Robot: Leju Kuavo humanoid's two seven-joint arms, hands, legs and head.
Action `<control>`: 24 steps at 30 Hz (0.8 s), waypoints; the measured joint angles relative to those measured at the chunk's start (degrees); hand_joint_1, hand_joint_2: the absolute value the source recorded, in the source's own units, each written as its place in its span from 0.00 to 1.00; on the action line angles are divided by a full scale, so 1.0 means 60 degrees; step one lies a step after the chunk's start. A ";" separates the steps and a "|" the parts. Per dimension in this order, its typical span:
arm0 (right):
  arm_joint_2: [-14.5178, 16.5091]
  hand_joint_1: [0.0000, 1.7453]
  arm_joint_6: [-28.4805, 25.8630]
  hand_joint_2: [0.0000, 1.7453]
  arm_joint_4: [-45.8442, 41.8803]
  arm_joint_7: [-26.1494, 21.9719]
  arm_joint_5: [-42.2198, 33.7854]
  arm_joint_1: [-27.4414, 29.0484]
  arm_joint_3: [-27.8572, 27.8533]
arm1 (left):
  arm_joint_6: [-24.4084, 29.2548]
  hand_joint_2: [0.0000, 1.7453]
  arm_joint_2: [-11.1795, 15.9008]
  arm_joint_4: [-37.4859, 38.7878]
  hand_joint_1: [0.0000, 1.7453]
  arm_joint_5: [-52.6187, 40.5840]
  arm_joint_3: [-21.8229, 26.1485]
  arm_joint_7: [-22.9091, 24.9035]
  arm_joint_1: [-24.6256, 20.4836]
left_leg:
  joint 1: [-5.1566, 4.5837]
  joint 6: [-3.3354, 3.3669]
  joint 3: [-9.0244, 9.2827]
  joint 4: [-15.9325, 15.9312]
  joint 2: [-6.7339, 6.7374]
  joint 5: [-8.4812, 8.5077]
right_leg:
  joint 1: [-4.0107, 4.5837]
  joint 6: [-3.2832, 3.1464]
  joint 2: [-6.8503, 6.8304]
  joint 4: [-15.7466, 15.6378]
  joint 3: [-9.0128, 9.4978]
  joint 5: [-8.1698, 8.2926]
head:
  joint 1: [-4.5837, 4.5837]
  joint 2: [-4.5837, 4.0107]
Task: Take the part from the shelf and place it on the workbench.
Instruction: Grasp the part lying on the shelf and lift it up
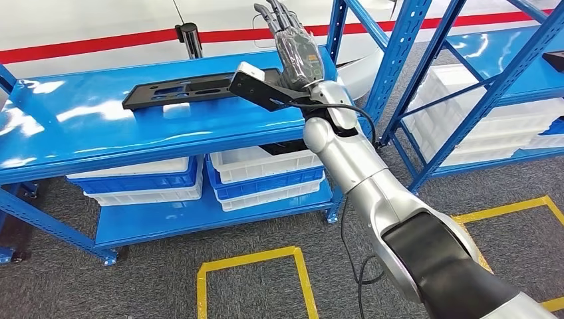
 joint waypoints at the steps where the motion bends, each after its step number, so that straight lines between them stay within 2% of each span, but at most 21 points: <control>1: -0.0005 0.00 -0.0001 1.00 0.0022 -0.0001 0.0001 0.0017 0.0000 | 0.0000 0.00 -0.0005 0.0001 0.00 0.0000 0.0000 0.0001 0.0005 | 0.0008 -0.0030 0.0053 0.0010 -0.0017 -0.0060 | -0.0028 0.0083 -0.0003 -0.0073 -0.0112 0.0118 | 0.0001 0.0000; 2: -0.0010 0.00 -0.0005 1.00 0.0039 -0.0008 -0.0001 0.0021 0.0000 | 0.0000 0.00 -0.0010 0.0002 0.00 0.0002 0.0000 0.0001 0.0009 | 0.0025 -0.0070 0.0118 0.0032 -0.0033 -0.0131 | -0.0066 0.0186 -0.0009 -0.0528 -0.0032 0.0420 | 0.0001 0.0000; 3: -0.0013 0.00 -0.0013 1.00 0.0057 -0.0026 -0.0009 0.0015 0.0000 | 0.0000 0.00 -0.0013 0.0002 0.00 0.0005 0.0001 0.0000 0.0009 | 0.0045 -0.0127 0.0182 0.0075 -0.0045 -0.0222 | -0.0110 0.0292 -0.0027 -0.1238 0.0179 0.0843 | 0.0003 0.0000; 4: -0.0015 0.00 -0.0031 1.00 0.0094 -0.0057 -0.0030 0.0004 0.0000 | 0.0004 0.00 -0.0009 0.0002 0.00 0.0012 0.0003 -0.0002 0.0008 | 0.0057 -0.0196 0.0240 0.0130 -0.0047 -0.0317 | -0.0117 0.0335 -0.0051 -0.1851 0.0368 0.1151 | 0.0003 0.0000; 5: -0.0002 0.00 -0.0056 1.00 0.0141 -0.0103 -0.0056 -0.0014 0.0002 | 0.0008 0.00 -0.0004 0.0002 0.00 0.0020 0.0005 -0.0006 0.0005 | 0.0061 -0.0271 0.0271 0.0180 -0.0042 -0.0411 | -0.0107 0.0298 -0.0075 -0.2308 0.0552 0.1346 | 0.0003 0.0000; 6: 0.0027 0.00 -0.0082 1.00 0.0191 -0.0143 -0.0081 -0.0024 0.0006 | 0.0015 0.00 0.0000 0.0002 0.00 0.0028 0.0006 -0.0012 0.0003 | 0.0052 -0.0340 0.0283 0.0218 -0.0030 -0.0489 | -0.0084 0.0204 -0.0092 -0.2532 0.0650 0.1443 | -0.0005 0.0000; 8: 0.0085 0.00 -0.0131 1.00 0.0281 -0.0190 -0.0123 -0.0040 0.0017 | 0.0034 0.00 0.0004 0.0003 0.00 0.0049 0.0007 -0.0026 0.0006 | 0.0046 -0.0433 0.0296 0.0276 -0.0011 -0.0572 | -0.0059 -0.0039 -0.0091 -0.2513 0.0731 0.1411 | -0.0017 0.0000; 10: 0.0141 0.00 -0.0179 1.00 0.0326 -0.0193 -0.0141 -0.0062 0.0023 | 0.0053 0.00 0.0007 0.0003 0.00 0.0081 0.0007 -0.0041 0.0008 | 0.0079 -0.0501 0.0178 0.0574 0.0012 -0.0620 | -0.0098 -0.0165 -0.0073 -0.2517 0.0825 0.1398 | -0.0026 0.0000; 11: 0.0180 0.00 -0.0207 1.00 0.0345 -0.0195 -0.0142 -0.0087 0.0024 | 0.0060 0.00 0.0010 0.0002 0.00 0.0096 0.0007 -0.0047 0.0003 | 0.0099 -0.0550 -0.0047 0.0961 0.0025 -0.0689 | -0.0112 -0.0231 -0.0060 -0.2523 0.0890 0.1360 | -0.0031 0.0000; 14: 0.0271 0.00 -0.0262 1.00 0.0418 -0.0199 -0.0151 -0.0115 0.0030 | 0.0079 0.00 0.0011 0.0004 0.00 0.0107 0.0007 -0.0041 0.0007 | 0.0120 -0.0672 -0.1209 0.2676 0.0040 -0.1198 | -0.0068 -0.0395 -0.0036 -0.2529 0.1038 0.1206 | -0.0043 0.0000; 15: 0.0281 0.00 -0.0267 1.00 0.0444 -0.0200 -0.0159 -0.0100 0.0032 | 0.0090 0.00 0.0012 0.0005 0.00 0.0113 0.0008 -0.0012 0.0017 | 0.0119 -0.0672 -0.1509 0.2974 0.0040 -0.1288 | -0.0037 -0.0419 -0.0026 -0.2529 0.1097 0.1146 | -0.0045 0.0000; 16: 0.0282 0.00 -0.0269 1.00 0.0467 -0.0199 -0.0165 -0.0086 0.0033 | 0.0105 0.00 0.0014 0.0005 0.00 0.0135 0.0011 0.0045 0.0026 | 0.0113 -0.0643 -0.1662 0.2973 0.0040 -0.1196 | -0.0001 -0.0428 -0.0016 -0.2529 0.1173 0.1081 | -0.0042 0.0000; 17: 0.0282 0.00 -0.0270 1.00 0.0480 -0.0198 -0.0166 -0.0079 0.0033 | 0.0127 0.00 0.0019 0.0006 0.00 0.0171 0.0022 0.0125 0.0035 | 0.0100 -0.0578 -0.1624 0.2632 0.0039 -0.0897 | 0.0037 -0.0431 -0.0006 -0.2531 0.1264 0.1014 | -0.0043 0.0000; 19: 0.0277 0.00 -0.0271 1.00 0.0471 -0.0178 -0.0157 -0.0083 0.0034 | 0.0192 0.00 0.0072 0.0020 0.00 0.0268 0.0063 0.0329 0.0051 | 0.0029 -0.0333 -0.1176 0.1371 0.0046 -0.0054 | 0.0103 -0.0431 0.0006 -0.2551 0.1469 0.0873 | -0.0031 0.0000; 20: 0.0269 0.00 -0.0271 1.00 0.0456 -0.0155 -0.0153 -0.0091 0.0035 | 0.0229 0.00 0.0108 0.0037 0.00 0.0303 0.0085 0.0417 0.0058 | -0.0023 -0.0212 -0.0950 0.0831 0.0051 0.0172 | 0.0113 -0.0417 0.0013 -0.2580 0.1543 0.0817 | -0.0025 0.0000; 21: 0.0257 0.00 -0.0272 1.00 0.0428 -0.0121 -0.0144 -0.0096 0.0036 | 0.0260 0.00 0.0147 0.0055 0.00 0.0337 0.0105 0.0500 0.0068 | -0.0078 -0.0111 -0.0764 0.0477 0.0052 0.0264 | 0.0108 -0.0388 0.0017 -0.2624 0.1591 0.0774 | -0.0020 0.0000; 22: 0.0241 0.00 -0.0272 1.00 0.0390 -0.0078 -0.0128 -0.0082 0.0038 | 0.0277 0.00 0.0189 0.0072 0.00 0.0379 0.0137 0.0571 0.0089 | -0.0125 -0.0042 -0.0661 0.0317 0.0053 0.0211 | 0.0115 -0.0325 0.0019 -0.2622 0.1630 0.0781 | -0.0017 0.0000; 24: 0.0209 0.00 -0.0257 1.00 0.0274 0.0005 -0.0085 -0.0036 0.0040 | 0.0279 0.00 0.0237 0.0091 0.00 0.0508 0.0239 0.0709 0.0162 | -0.0147 0.0042 -0.0391 0.0082 0.0050 0.0209 | 0.0145 -0.0191 0.0012 -0.2592 0.1701 0.0800 | -0.0023 0.0000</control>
